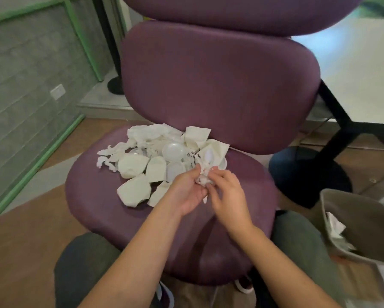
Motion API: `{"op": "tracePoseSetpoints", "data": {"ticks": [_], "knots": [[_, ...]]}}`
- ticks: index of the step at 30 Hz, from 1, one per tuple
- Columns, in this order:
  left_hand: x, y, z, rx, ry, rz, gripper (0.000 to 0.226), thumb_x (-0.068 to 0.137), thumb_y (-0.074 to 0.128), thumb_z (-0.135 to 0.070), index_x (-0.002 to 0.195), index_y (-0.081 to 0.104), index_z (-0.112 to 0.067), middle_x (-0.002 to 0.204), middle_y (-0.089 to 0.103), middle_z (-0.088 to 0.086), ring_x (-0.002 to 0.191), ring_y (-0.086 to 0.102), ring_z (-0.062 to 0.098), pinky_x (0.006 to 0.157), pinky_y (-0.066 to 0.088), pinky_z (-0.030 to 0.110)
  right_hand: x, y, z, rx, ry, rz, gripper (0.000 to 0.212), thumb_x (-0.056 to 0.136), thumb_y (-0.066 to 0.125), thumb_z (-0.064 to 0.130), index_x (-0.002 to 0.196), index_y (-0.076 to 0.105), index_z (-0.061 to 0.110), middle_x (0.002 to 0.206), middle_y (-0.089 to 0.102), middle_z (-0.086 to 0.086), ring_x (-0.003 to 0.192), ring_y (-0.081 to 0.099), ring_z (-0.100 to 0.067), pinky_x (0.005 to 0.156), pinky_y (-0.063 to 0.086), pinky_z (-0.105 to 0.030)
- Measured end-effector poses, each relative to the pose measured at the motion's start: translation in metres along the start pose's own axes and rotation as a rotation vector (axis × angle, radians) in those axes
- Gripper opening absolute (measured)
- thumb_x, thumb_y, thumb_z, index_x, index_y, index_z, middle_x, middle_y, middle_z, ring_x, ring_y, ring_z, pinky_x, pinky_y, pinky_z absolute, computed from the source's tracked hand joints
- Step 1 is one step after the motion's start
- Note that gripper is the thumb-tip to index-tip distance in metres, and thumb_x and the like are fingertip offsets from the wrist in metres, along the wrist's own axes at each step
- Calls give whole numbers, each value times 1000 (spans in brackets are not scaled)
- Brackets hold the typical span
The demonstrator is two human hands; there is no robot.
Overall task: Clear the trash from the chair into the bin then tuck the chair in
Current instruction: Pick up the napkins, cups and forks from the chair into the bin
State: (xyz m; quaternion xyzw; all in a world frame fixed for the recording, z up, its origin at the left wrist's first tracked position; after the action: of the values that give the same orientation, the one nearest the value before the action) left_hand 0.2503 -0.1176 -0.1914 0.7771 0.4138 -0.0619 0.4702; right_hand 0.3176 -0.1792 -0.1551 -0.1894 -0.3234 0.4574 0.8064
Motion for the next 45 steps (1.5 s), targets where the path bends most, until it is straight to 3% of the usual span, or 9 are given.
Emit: {"op": "tracePoseSetpoints", "data": {"ticks": [6,9,12,24,30,32,36,39,45], "knots": [[39,68,59,578,-26,69,30,101,45,-35,116,66,-19,96,68,-8,73,54,0,59,35,16,-5,-102,-74,79,275,-206,22,78,70,-5,93,76,9,83,62,9,78,58,6,77,40,-4],[56,105,90,606,-84,103,30,98,55,-30,118,67,-10,103,69,0,81,59,4,66,43,14,-21,-136,-109,144,398,-255,44,78,65,-6,111,69,23,91,64,9,82,61,-2,80,51,-21],[71,134,123,617,-144,134,28,95,61,-22,118,67,-7,103,71,3,91,64,10,76,51,17,-31,-159,-136,90,399,-225,58,84,59,-6,134,57,25,97,55,6,84,56,-4,79,41,-5],[139,208,248,854,-286,208,32,93,64,-27,117,66,-6,110,70,7,95,67,15,78,56,21,-90,-248,-255,75,630,-350,30,83,74,16,111,63,16,110,49,1,90,52,2,73,40,-2],[185,183,273,1620,-103,13,51,90,65,-34,133,44,-16,134,45,10,117,52,25,101,45,37,-108,-278,-300,20,704,-462,22,87,67,21,102,52,27,100,61,7,90,58,-6,70,40,-13],[192,171,284,1606,-209,-19,71,86,71,-21,143,28,-16,138,39,12,122,49,31,101,45,39,-112,-284,-317,1,735,-490,20,90,63,22,105,51,26,102,61,5,92,59,-10,69,39,-11],[192,167,300,1410,-344,4,68,89,65,-3,141,24,-21,129,54,14,108,62,34,57,55,31,-117,-254,-352,-68,856,-190,24,95,58,24,117,52,22,109,62,1,95,61,-18,71,45,-24],[198,163,300,1368,-335,-14,68,86,67,0,138,29,-22,128,56,13,107,63,34,64,60,35,-127,-236,-371,-260,1003,103,24,95,53,27,114,66,18,110,69,-8,96,64,-28,80,53,-35],[192,156,291,1248,-356,-12,64,88,69,-9,141,35,-21,122,63,16,94,69,30,79,58,37,-103,-237,-349,-179,976,7,26,94,54,24,117,66,20,109,69,-4,96,62,-22,76,46,-29]]}}
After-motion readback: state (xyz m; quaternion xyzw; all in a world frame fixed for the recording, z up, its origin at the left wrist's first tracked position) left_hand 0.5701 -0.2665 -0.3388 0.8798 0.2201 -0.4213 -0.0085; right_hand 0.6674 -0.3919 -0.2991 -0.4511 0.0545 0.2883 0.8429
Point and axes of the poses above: each hand's wrist, its own x-axis towards the middle knuckle, its own y-axis out of the palm, z = x × y, the point moved 8 cm from there along x, towards the middle knuckle
